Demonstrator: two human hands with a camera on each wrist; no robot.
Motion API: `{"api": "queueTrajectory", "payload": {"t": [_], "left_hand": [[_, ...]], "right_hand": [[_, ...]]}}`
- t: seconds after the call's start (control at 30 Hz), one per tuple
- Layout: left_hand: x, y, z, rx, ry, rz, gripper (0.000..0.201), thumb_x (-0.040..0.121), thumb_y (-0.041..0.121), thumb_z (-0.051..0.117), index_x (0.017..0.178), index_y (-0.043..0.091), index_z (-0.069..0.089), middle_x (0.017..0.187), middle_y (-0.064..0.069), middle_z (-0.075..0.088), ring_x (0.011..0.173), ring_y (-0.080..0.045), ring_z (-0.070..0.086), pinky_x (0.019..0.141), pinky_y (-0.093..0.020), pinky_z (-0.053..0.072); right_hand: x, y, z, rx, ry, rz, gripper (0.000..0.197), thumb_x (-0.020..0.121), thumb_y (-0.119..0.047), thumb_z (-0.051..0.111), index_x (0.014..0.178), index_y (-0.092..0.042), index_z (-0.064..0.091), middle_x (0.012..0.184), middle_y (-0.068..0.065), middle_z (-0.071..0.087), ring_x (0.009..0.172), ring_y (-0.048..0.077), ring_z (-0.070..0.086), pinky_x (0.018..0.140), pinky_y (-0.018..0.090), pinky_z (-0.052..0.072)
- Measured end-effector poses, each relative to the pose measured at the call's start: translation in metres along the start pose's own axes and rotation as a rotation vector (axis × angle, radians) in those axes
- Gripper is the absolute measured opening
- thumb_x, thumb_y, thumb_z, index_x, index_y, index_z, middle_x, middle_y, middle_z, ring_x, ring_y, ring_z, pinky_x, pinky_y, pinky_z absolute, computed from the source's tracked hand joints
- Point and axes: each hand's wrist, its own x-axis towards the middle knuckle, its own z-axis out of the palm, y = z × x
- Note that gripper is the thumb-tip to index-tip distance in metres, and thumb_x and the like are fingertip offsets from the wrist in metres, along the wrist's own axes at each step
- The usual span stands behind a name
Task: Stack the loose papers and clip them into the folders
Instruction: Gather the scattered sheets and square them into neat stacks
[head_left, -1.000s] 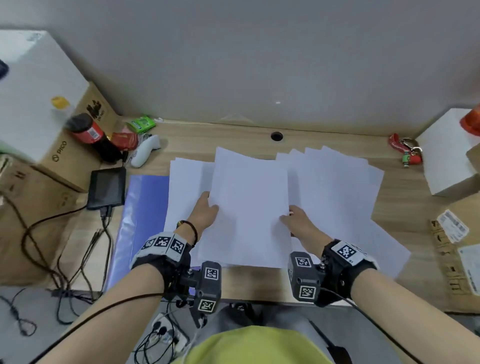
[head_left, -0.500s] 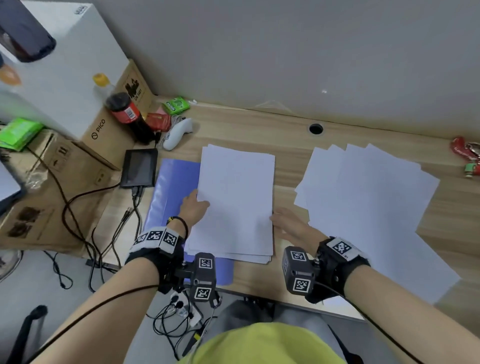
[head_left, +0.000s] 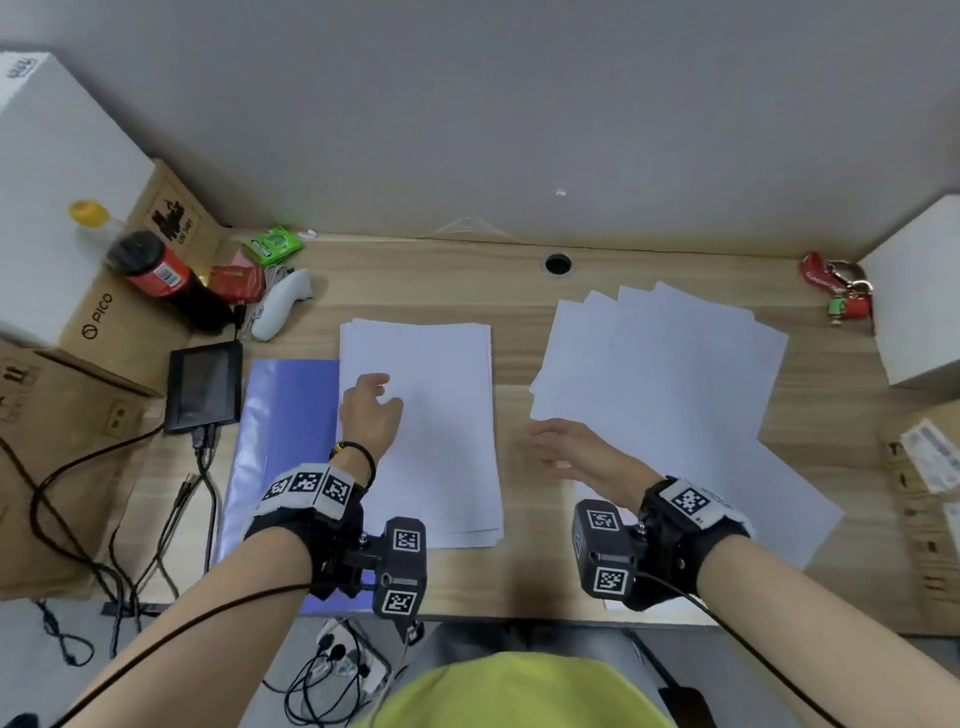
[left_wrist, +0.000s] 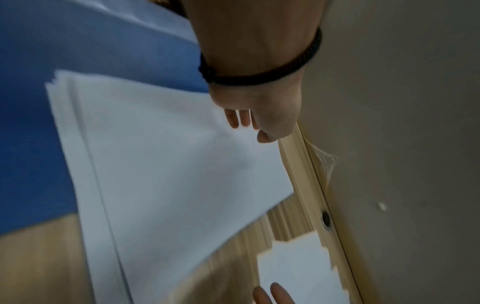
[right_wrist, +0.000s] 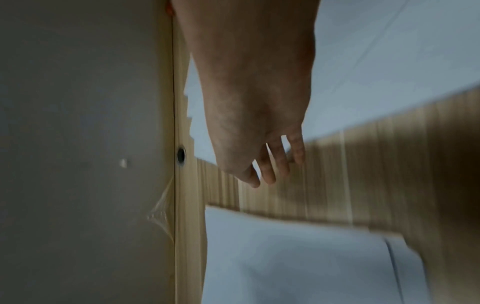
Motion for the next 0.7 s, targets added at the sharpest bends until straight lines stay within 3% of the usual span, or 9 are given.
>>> {"api": "queueTrajectory", "payload": {"t": [0.07, 0.17, 0.27, 0.33, 0.37, 0.43, 0.53, 0.63, 0.7], "left_hand": [[-0.005, 0.023, 0.027, -0.093, -0.169, 0.029, 0.031, 0.091, 0.004, 0.050, 0.120, 0.016, 0.054, 0.114, -0.006, 0.054, 0.099, -0.022, 0.053, 0.076, -0.027, 0.045], [-0.017, 0.053, 0.072, -0.101, -0.452, -0.039, 0.029, 0.091, 0.005, 0.052, 0.119, 0.012, 0.054, 0.097, -0.009, 0.058, 0.077, -0.020, 0.056, 0.078, -0.035, 0.049], [-0.035, 0.068, 0.108, -0.004, -0.613, -0.126, 0.037, 0.092, 0.006, 0.050, 0.128, 0.010, 0.047, 0.103, -0.015, 0.057, 0.077, -0.022, 0.056, 0.078, -0.035, 0.052], [-0.043, 0.071, 0.123, 0.009, -0.635, -0.159, 0.038, 0.092, 0.008, 0.052, 0.129, 0.010, 0.044, 0.110, -0.016, 0.057, 0.084, -0.025, 0.056, 0.077, -0.035, 0.052], [-0.045, 0.070, 0.128, 0.011, -0.640, -0.182, 0.039, 0.091, 0.009, 0.055, 0.128, 0.011, 0.043, 0.107, -0.011, 0.057, 0.087, -0.026, 0.056, 0.083, -0.037, 0.052], [-0.046, 0.066, 0.135, 0.015, -0.652, -0.223, 0.042, 0.090, 0.011, 0.058, 0.128, 0.013, 0.040, 0.097, -0.003, 0.054, 0.097, -0.026, 0.057, 0.096, -0.040, 0.050], [-0.046, 0.060, 0.144, -0.018, -0.681, -0.258, 0.046, 0.090, 0.008, 0.060, 0.131, 0.009, 0.038, 0.104, -0.007, 0.053, 0.109, -0.027, 0.057, 0.098, -0.047, 0.049], [-0.051, 0.060, 0.149, -0.181, -0.690, -0.316, 0.019, 0.094, 0.003, 0.048, 0.109, 0.014, 0.043, 0.092, -0.008, 0.051, 0.079, -0.021, 0.058, 0.083, -0.042, 0.054], [-0.052, 0.057, 0.151, -0.196, -0.616, -0.299, 0.027, 0.094, 0.001, 0.047, 0.116, 0.015, 0.040, 0.092, -0.008, 0.053, 0.078, -0.020, 0.054, 0.089, -0.047, 0.051]], "right_hand": [[-0.014, 0.014, -0.037, 0.030, 0.116, -0.006, 0.021, 0.093, -0.021, 0.053, 0.113, -0.020, 0.060, 0.115, 0.004, 0.060, 0.104, 0.019, 0.056, 0.095, 0.033, 0.045], [-0.041, 0.049, -0.096, 0.130, 0.410, 0.007, 0.018, 0.092, -0.011, 0.052, 0.097, -0.024, 0.062, 0.115, 0.005, 0.059, 0.097, 0.018, 0.054, 0.079, 0.029, 0.044], [-0.066, 0.086, -0.139, 0.126, 0.636, 0.075, 0.031, 0.094, -0.007, 0.050, 0.122, -0.016, 0.056, 0.132, 0.008, 0.052, 0.109, 0.021, 0.051, 0.077, 0.027, 0.041], [-0.079, 0.102, -0.154, 0.100, 0.624, 0.134, 0.044, 0.095, -0.010, 0.051, 0.138, -0.015, 0.043, 0.142, 0.006, 0.043, 0.120, 0.023, 0.046, 0.088, 0.029, 0.038], [-0.081, 0.107, -0.157, 0.108, 0.604, 0.157, 0.048, 0.096, -0.012, 0.050, 0.142, -0.017, 0.038, 0.146, 0.005, 0.038, 0.127, 0.024, 0.042, 0.093, 0.029, 0.036], [-0.082, 0.114, -0.156, 0.127, 0.550, 0.214, 0.055, 0.097, -0.018, 0.048, 0.148, -0.020, 0.027, 0.153, 0.001, 0.025, 0.137, 0.024, 0.032, 0.100, 0.031, 0.033], [-0.075, 0.116, -0.144, 0.131, 0.507, 0.273, 0.060, 0.097, -0.026, 0.046, 0.151, -0.024, 0.018, 0.159, -0.005, 0.004, 0.143, 0.023, 0.023, 0.111, 0.039, 0.029], [-0.074, 0.104, -0.130, 0.129, 0.396, 0.289, 0.053, 0.097, -0.029, 0.046, 0.147, -0.028, 0.027, 0.149, -0.007, 0.025, 0.137, 0.022, 0.031, 0.098, 0.037, 0.039], [-0.079, 0.096, -0.127, 0.158, 0.289, 0.279, 0.047, 0.096, -0.034, 0.050, 0.141, -0.028, 0.037, 0.140, -0.007, 0.037, 0.130, 0.022, 0.040, 0.093, 0.035, 0.043]]}}
